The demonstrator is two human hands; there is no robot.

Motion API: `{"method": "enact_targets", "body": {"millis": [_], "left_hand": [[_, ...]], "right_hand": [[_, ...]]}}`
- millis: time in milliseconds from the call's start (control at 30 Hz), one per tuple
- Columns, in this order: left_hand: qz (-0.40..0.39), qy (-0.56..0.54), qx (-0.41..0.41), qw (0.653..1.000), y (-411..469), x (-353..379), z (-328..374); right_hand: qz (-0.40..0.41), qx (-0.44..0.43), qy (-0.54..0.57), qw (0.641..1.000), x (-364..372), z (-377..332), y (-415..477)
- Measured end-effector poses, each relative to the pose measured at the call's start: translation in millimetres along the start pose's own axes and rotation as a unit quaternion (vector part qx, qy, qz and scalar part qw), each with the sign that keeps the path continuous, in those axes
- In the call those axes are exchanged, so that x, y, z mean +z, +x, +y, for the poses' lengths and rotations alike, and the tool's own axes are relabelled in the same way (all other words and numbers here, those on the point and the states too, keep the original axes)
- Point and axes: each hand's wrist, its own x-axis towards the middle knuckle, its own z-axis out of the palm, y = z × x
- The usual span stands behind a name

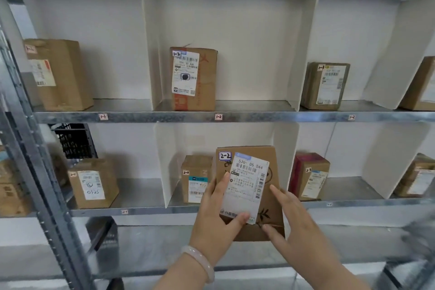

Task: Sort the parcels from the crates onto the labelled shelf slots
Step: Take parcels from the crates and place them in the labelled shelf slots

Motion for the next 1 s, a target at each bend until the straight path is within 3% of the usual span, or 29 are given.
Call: {"method": "enact_targets", "body": {"millis": [400, 767, 1000], "left_hand": [[-0.032, 0.025, -0.036, 0.999, 48.3, 50.2, -63.2], [-0.014, 0.024, -0.081, 0.996, 121.0, 113.1, -135.8], [-0.003, 0.07, -0.08, 0.994, 159.2, 143.3, -181.6]], "right_hand": [[-0.018, 0.01, -0.005, 1.0, 43.2, 68.2, 43.3], [-0.108, -0.042, -0.023, 0.993, 94.1, 166.1, 121.8], [-0.099, -0.091, -0.078, 0.988, 125.6, 203.0, 154.7]]}}
